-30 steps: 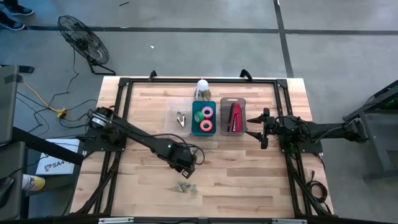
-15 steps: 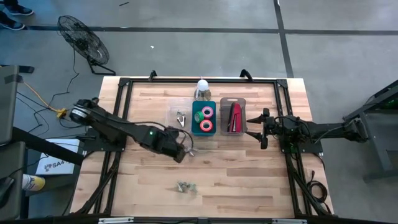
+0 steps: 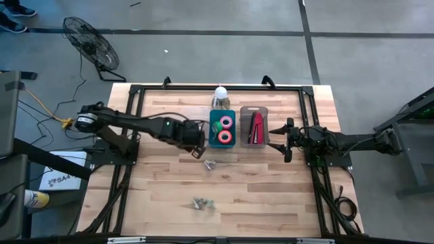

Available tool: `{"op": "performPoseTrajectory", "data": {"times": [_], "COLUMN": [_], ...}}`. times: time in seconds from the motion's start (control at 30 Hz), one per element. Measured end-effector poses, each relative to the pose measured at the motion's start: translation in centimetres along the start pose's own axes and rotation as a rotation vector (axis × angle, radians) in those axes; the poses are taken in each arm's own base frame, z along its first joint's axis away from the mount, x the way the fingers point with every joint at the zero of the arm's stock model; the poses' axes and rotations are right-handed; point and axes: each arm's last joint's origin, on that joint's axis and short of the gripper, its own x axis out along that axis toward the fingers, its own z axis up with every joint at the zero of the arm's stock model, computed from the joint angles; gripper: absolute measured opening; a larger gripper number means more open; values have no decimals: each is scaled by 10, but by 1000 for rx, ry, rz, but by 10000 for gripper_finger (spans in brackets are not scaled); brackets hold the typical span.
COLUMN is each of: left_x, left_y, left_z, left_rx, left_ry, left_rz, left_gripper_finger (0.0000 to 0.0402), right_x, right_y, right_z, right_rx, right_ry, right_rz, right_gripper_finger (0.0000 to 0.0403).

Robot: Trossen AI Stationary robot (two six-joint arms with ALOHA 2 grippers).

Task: Pick and place Stapler, Stapler remover, tape
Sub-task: Put the blue staple remover into the transparent bin

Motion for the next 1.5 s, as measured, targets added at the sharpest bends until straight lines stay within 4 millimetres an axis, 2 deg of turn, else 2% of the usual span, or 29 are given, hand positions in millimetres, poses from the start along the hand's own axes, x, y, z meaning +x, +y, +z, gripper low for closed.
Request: {"op": "performPoseTrajectory", "data": {"times": [0.43,0.73,0.8,1.3,1.5], "left_x": [13,17,18,66,83], "left_y": [35,47,50,55,56], "left_z": [43,56,59,70,71], "left_rx": [380,704,738,862,969], "left_ry": [63,81,85,209,264], "left_rz": [5,-19,-17,33,38], "left_gripper_finger": [60,60,60,60,60], "right_x": [0,0,0,0,0], "right_y": [0,0,0,0,0], "right_z": [0,0,0,0,0], "right_rx": [0,0,0,0,0], "right_ry": [0,0,0,0,1], "right_rz": [1,0,0,1,0], "right_gripper_finger": [268,268,268,268,268]}}
